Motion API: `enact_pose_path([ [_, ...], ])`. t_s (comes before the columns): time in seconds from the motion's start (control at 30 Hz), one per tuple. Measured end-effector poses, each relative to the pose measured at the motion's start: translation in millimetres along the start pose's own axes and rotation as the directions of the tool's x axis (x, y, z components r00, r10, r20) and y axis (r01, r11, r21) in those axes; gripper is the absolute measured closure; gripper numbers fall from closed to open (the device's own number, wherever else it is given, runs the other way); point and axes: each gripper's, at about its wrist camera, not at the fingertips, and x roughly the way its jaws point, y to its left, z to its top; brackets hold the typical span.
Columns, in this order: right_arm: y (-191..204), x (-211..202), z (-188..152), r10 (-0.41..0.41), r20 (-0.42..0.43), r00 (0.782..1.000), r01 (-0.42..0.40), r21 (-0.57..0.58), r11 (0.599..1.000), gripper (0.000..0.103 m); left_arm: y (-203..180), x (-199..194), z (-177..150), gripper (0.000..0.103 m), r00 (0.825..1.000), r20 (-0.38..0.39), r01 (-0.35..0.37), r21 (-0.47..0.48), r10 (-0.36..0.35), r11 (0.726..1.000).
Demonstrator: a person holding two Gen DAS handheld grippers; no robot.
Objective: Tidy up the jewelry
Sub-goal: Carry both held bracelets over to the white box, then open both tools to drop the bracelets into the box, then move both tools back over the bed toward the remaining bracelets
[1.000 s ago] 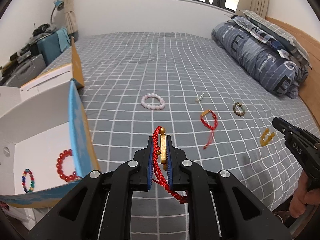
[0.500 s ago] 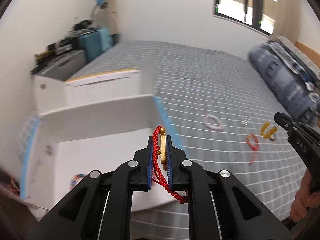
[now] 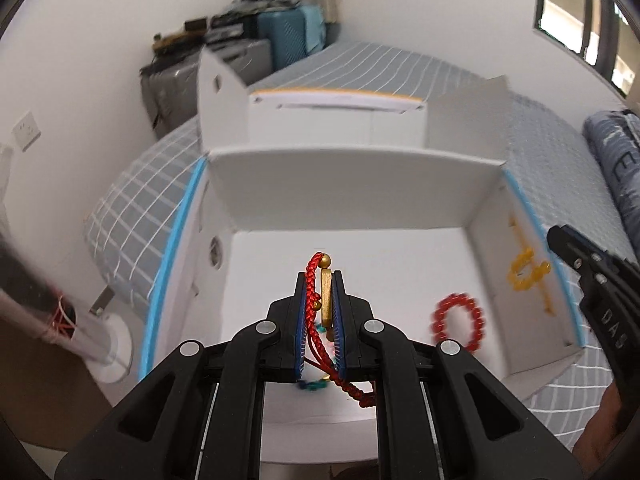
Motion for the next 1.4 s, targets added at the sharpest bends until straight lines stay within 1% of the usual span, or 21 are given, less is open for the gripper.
enact_pose_path([
  [0.13, 12, 30, -7, 0.005, -0.099, 0.995, -0.006, -0.007, 1.000, 0.094, 11, 13, -5, 0.092, 0.999, -0.038, -0.014, -0.004, 0.014, 1.000],
  [0.23, 16, 46, -14, -0.011, -0.152, 0.988, 0.008, -0.021, 1.000, 0.094, 11, 22, -7, 0.092, 0.998, -0.059, -0.007, -0.008, 0.007, 1.000],
  [0.33, 16, 55, -19, -0.014, -0.185, 0.983, 0.010, -0.023, 1.000, 0.094, 8, 29, -9, 0.092, 0.997, -0.072, -0.001, 0.001, 0.001, 1.000],
  [0.6, 16, 61, -23, -0.017, -0.200, 0.980, 0.010, -0.033, 0.999, 0.094, 6, 39, -11, 0.092, 0.996, -0.094, 0.000, -0.008, -0.001, 1.000],
  [0.67, 18, 60, -22, -0.014, -0.204, 0.979, 0.008, -0.032, 0.999, 0.093, 8, 40, -11, 0.088, 0.995, -0.097, -0.003, -0.011, 0.002, 1.000],
  [0.7, 18, 60, -22, -0.013, -0.202, 0.979, 0.006, -0.035, 0.999, 0.087, 8, 39, -11, 0.088, 0.995, -0.096, -0.003, -0.016, 0.001, 1.000],
  [0.73, 19, 58, -22, -0.007, -0.198, 0.980, 0.000, -0.035, 0.999, 0.072, 9, 39, -10, 0.086, 0.995, -0.095, -0.008, -0.013, 0.006, 1.000],
  [0.77, 19, 56, -21, 0.001, -0.190, 0.982, -0.006, -0.028, 1.000, 0.065, 8, 37, -10, 0.069, 0.996, -0.091, -0.017, -0.007, 0.017, 1.000],
  [0.8, 19, 54, -20, 0.007, -0.181, 0.983, -0.011, -0.021, 1.000, 0.056, 8, 35, -10, 0.042, 0.996, -0.080, -0.025, -0.002, 0.025, 1.000],
  [0.83, 19, 50, -19, 0.012, -0.169, 0.985, -0.015, -0.018, 1.000, 0.052, 7, 32, -9, 0.034, 0.997, -0.062, -0.035, 0.000, 0.035, 0.999],
  [0.87, 19, 47, -18, 0.014, -0.161, 0.987, -0.017, -0.019, 1.000, 0.049, 6, 26, -10, 0.033, 0.998, -0.031, -0.050, 0.006, 0.050, 0.999],
  [0.9, 18, 45, -17, 0.016, -0.155, 0.988, -0.019, -0.017, 1.000, 0.042, 5, 24, -10, 0.033, 0.998, -0.025, -0.060, 0.009, 0.060, 0.998],
  [0.93, 16, 40, -15, 0.021, -0.141, 0.990, -0.023, -0.008, 1.000, 0.035, 6, 22, -10, 0.033, 0.998, -0.024, -0.052, 0.003, 0.052, 0.999],
  [0.97, 14, 37, -14, 0.021, -0.130, 0.991, -0.021, -0.001, 1.000, 0.033, 6, 20, -9, 0.033, 0.999, -0.023, -0.041, -0.003, 0.041, 0.999],
  [1.03, 8, 27, -10, 0.007, -0.100, 0.995, -0.006, 0.010, 1.000, 0.024, 5, 16, -8, 0.031, 0.999, -0.014, -0.039, -0.008, 0.039, 0.999],
  [1.1, 0, 17, -7, -0.004, -0.071, 0.997, 0.005, 0.019, 1.000, 0.018, 2, 11, -7, 0.024, 1.000, -0.001, -0.030, -0.010, 0.030, 0.999],
  [1.13, -6, 11, -5, -0.009, -0.053, 0.999, 0.010, 0.024, 1.000, 0.014, 0, 8, -7, 0.023, 1.000, 0.006, -0.025, -0.011, 0.025, 1.000],
  [1.3, -35, -15, 1, -0.059, 0.016, 0.998, 0.059, 0.028, 0.998, 0.008, -23, -11, -3, 0.009, 0.998, 0.067, 0.011, 0.008, -0.011, 1.000],
  [1.4, -60, -29, 2, -0.093, 0.039, 0.995, 0.092, 0.032, 0.995, 0.008, -46, -23, 1, 0.006, 0.994, 0.101, 0.036, 0.030, -0.039, 0.999],
])
